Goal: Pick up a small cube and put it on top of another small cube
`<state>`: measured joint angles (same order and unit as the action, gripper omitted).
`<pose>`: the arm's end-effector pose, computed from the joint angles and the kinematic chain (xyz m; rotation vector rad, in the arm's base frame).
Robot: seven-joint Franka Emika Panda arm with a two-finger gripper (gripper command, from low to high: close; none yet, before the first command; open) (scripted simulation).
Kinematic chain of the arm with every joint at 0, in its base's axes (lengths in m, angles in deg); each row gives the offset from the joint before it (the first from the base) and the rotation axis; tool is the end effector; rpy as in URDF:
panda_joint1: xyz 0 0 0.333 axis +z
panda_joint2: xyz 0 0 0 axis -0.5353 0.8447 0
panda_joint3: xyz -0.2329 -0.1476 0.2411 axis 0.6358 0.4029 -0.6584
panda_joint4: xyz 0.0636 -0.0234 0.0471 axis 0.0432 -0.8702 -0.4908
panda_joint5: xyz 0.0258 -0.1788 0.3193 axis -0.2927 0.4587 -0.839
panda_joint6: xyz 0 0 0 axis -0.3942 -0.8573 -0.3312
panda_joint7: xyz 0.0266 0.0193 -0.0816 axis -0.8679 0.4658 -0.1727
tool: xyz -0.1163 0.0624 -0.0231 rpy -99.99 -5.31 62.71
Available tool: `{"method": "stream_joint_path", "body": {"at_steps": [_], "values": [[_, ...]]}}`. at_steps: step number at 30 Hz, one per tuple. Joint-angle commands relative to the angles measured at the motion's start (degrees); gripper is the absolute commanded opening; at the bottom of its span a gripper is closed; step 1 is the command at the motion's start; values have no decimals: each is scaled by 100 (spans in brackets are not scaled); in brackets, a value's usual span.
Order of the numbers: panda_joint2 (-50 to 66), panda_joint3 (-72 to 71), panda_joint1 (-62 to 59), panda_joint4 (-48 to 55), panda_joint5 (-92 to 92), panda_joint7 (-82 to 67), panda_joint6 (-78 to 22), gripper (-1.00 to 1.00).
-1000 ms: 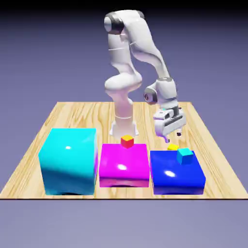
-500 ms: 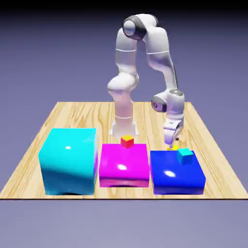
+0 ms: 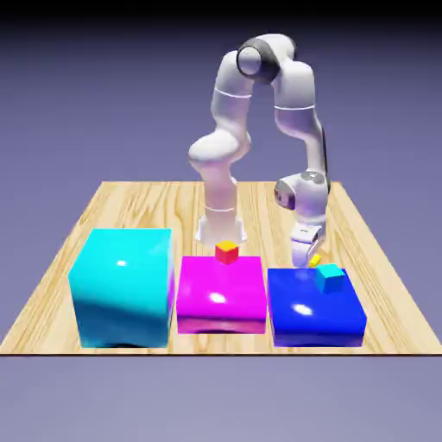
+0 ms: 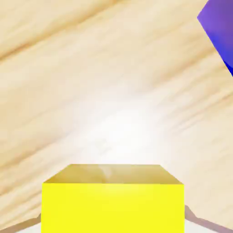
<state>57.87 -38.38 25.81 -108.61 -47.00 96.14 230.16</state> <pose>0.2198 0.2722 0.2062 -3.0588 -0.4155 -0.0625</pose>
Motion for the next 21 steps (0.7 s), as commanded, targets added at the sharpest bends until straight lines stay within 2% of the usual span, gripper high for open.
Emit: {"method": "stream_joint_path", "body": {"at_steps": [1,9,21], "values": [[-137,167,106,-43,244,187,-95,-100],[-1085,1315,835,-341,1970,1513,-772,-100],[-1293,313,-1595,2151,1765,-1197,-3543,-100]]}}
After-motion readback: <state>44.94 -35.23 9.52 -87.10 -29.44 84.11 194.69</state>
